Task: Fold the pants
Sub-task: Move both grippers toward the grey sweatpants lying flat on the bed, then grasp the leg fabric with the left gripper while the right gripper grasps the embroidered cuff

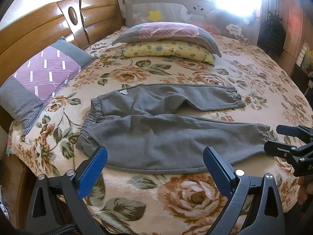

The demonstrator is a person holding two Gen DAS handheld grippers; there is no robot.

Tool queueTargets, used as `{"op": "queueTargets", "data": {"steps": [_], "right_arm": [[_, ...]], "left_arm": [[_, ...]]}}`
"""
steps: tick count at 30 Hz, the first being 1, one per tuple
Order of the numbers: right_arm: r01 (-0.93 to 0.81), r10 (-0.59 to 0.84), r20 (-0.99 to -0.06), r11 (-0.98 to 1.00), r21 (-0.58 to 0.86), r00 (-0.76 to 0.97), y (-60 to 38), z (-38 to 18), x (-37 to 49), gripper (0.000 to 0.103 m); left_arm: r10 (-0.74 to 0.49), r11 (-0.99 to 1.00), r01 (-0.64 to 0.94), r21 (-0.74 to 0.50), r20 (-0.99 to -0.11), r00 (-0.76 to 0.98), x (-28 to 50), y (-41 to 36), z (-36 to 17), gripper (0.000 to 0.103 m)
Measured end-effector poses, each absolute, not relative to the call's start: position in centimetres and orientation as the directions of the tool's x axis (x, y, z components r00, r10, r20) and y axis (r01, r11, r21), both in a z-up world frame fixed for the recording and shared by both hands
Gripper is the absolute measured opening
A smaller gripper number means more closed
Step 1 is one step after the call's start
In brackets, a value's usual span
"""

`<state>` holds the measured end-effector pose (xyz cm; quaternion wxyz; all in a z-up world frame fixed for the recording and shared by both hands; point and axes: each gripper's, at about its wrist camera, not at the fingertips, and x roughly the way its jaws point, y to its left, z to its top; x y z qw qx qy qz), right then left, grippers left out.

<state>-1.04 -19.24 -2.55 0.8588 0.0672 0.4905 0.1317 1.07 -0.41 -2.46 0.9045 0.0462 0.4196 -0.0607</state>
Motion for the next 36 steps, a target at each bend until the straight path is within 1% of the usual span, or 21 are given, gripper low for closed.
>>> {"op": "queueTargets", "data": {"steps": [2, 6, 12, 18, 23, 26, 29, 33, 36], "right_arm": [[-0.157, 0.293, -0.827, 0.956, 0.248, 0.479, -19.4, -2.7, -0.9, 0.103], [-0.138, 0.301, -0.835, 0.954, 0.267, 0.461, -20.2, -3.5, -0.4, 0.103], [-0.121, 0.304, -0.84, 0.952, 0.28, 0.45, -21.1, -4.3, 0.4, 0.103], [-0.122, 0.302, -0.845, 0.953, 0.277, 0.442, -22.1, -5.2, 1.9, 0.103], [-0.108, 0.294, -0.846, 0.955, 0.275, 0.446, -23.6, -5.8, 3.9, 0.103], [-0.103, 0.287, -0.85, 0.957, 0.27, 0.442, -24.5, -6.2, 5.2, 0.103], [-0.096, 0.275, -0.858, 0.961, 0.26, 0.434, -25.3, -6.6, 6.6, 0.103], [-0.093, 0.262, -0.866, 0.965, 0.246, 0.425, -26.4, -7.0, 8.7, 0.103], [-0.092, 0.25, -0.872, 0.968, 0.233, 0.421, -27.3, -7.4, 10.6, 0.103]], "left_arm": [[-0.087, 0.987, 0.16, 0.019, -0.77, 0.632, 1.3, -0.4, -2.7, 0.099], [-0.18, 0.976, 0.207, -0.067, -0.784, 0.594, 2.0, -0.4, -3.3, 0.099], [-0.196, 0.97, 0.234, -0.07, -0.794, 0.575, 3.1, -1.0, -4.1, 0.099], [-0.253, 0.958, 0.252, -0.135, -0.809, 0.531, 5.8, -0.9, -5.1, 0.099], [-0.257, 0.946, 0.308, -0.098, -0.804, 0.536, 8.2, -1.6, -5.4, 0.099], [-0.296, 0.929, 0.356, -0.103, -0.784, 0.545, 9.1, -1.9, -5.2, 0.099], [-0.321, 0.911, 0.399, -0.106, -0.791, 0.521, 10.8, -2.6, -5.5, 0.099], [-0.287, 0.903, 0.427, -0.051, -0.811, 0.51, 13.7, -3.6, -5.8, 0.098], [-0.281, 0.892, 0.45, -0.034, -0.823, 0.494, 16.3, -4.3, -6.1, 0.097]]}}
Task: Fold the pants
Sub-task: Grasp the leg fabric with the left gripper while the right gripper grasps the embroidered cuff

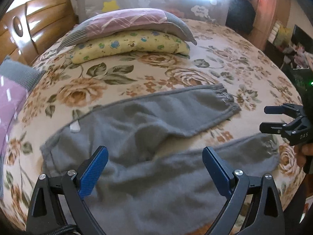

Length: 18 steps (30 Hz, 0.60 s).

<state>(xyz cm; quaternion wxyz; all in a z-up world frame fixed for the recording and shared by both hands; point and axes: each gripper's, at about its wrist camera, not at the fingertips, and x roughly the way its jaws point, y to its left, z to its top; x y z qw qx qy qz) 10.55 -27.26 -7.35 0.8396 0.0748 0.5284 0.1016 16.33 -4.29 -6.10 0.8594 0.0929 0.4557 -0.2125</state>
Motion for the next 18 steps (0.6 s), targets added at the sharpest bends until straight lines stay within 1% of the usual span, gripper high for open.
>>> {"op": "queueTargets", "data": {"steps": [3, 5, 8, 10, 14, 18], "right_arm": [[-0.1, 0.255, -0.87, 0.967, 0.235, 0.421, -28.2, -7.8, 12.7, 0.103], [-0.098, 0.254, -0.871, 0.967, 0.234, 0.421, -28.9, -8.4, 14.6, 0.103], [-0.087, 0.263, -0.87, 0.964, 0.25, 0.417, -30.2, -9.5, 17.3, 0.103], [-0.078, 0.266, -0.871, 0.963, 0.257, 0.414, -31.0, -10.3, 18.9, 0.102], [-0.044, 0.262, -0.876, 0.963, 0.267, 0.406, -32.9, -11.8, 22.2, 0.092], [-0.035, 0.264, -0.883, 0.962, 0.272, 0.388, -34.0, -13.2, 24.5, 0.088]], "left_arm": [[-0.29, 0.879, 0.475, -0.042, -0.837, 0.463, 19.3, -5.0, -6.9, 0.091], [-0.315, 0.861, 0.502, -0.074, -0.854, 0.414, 21.7, -5.5, -7.9, 0.084], [-0.345, 0.825, 0.557, -0.096, -0.866, 0.362, 24.4, -6.5, -8.9, 0.082], [-0.351, 0.788, 0.611, -0.079, -0.873, 0.339, 26.2, -7.6, -9.5, 0.081], [-0.351, 0.718, 0.693, -0.07, -0.895, 0.274, 29.3, -9.5, -10.5, 0.079], [-0.312, 0.679, 0.733, -0.05, -0.923, 0.227, 31.7, -10.6, -12.4, 0.076]]}}
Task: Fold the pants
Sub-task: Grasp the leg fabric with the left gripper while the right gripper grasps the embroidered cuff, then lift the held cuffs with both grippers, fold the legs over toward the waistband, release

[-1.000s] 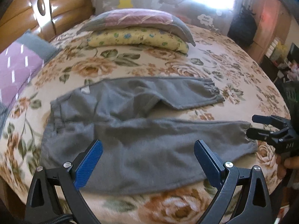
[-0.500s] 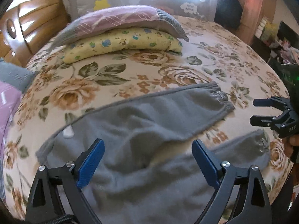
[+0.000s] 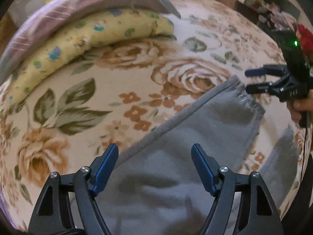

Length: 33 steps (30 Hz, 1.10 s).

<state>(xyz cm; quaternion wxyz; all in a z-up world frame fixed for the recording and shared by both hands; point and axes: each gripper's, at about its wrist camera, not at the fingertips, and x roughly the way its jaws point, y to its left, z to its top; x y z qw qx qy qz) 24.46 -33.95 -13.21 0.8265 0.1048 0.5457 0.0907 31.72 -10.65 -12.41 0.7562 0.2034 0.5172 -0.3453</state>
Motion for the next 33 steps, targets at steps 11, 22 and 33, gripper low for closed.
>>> {"op": "queueTargets", "data": {"steps": [11, 22, 33], "right_arm": [[-0.093, 0.219, -0.91, 0.976, 0.198, 0.353, -32.0, -15.9, 26.6, 0.069], [-0.031, 0.251, -0.865, 0.964, 0.264, 0.433, -35.0, -13.0, 24.9, 0.008], [-0.153, 0.281, -0.816, 0.96, 0.236, 0.506, -32.9, -6.8, 18.1, 0.008]], "left_arm": [[-0.208, 0.649, 0.76, -0.012, -0.965, 0.162, 33.0, -10.5, -17.0, 0.067], [-0.234, 0.64, 0.769, 0.0, -0.953, 0.194, 30.9, -11.6, -15.0, 0.008], [-0.317, 0.65, 0.76, -0.022, -0.916, 0.245, 24.2, -9.0, -9.3, 0.007]]}}
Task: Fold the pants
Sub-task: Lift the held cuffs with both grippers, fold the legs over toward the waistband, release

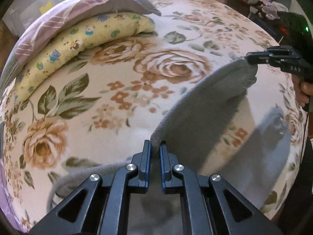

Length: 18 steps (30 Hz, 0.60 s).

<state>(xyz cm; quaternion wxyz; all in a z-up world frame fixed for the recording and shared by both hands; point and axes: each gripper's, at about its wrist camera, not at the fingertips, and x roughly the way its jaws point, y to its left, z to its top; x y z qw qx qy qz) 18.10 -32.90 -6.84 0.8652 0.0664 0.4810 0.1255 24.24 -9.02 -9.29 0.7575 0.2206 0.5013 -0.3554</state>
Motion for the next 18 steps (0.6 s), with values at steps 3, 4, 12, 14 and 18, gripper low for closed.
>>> {"op": "queueTargets", "data": {"steps": [3, 4, 12, 14, 18], "right_arm": [[-0.213, 0.332, -0.794, 0.942, 0.258, 0.508, -32.6, -6.2, 14.5, 0.008], [-0.226, 0.342, -0.792, 0.939, 0.26, 0.506, -32.5, -6.1, 13.7, 0.008], [-0.205, 0.305, -0.825, 0.951, 0.233, 0.476, -33.9, -7.1, 8.3, 0.007], [-0.183, 0.304, -0.816, 0.952, 0.244, 0.492, -34.5, -6.7, 7.4, 0.007], [-0.164, 0.3, -0.804, 0.954, 0.251, 0.513, -35.3, -5.8, 5.3, 0.007]], "left_arm": [[-0.349, 0.671, 0.739, -0.056, -0.904, 0.248, 22.3, -8.3, -8.6, 0.007], [-0.362, 0.675, 0.734, -0.071, -0.899, 0.246, 21.8, -8.1, -8.4, 0.007], [-0.43, 0.637, 0.763, -0.107, -0.871, 0.238, 14.6, -9.1, -7.1, 0.007], [-0.438, 0.626, 0.772, -0.107, -0.867, 0.236, 13.0, -9.2, -7.1, 0.007], [-0.459, 0.622, 0.772, -0.133, -0.861, 0.221, 10.9, -9.2, -7.3, 0.007]]}}
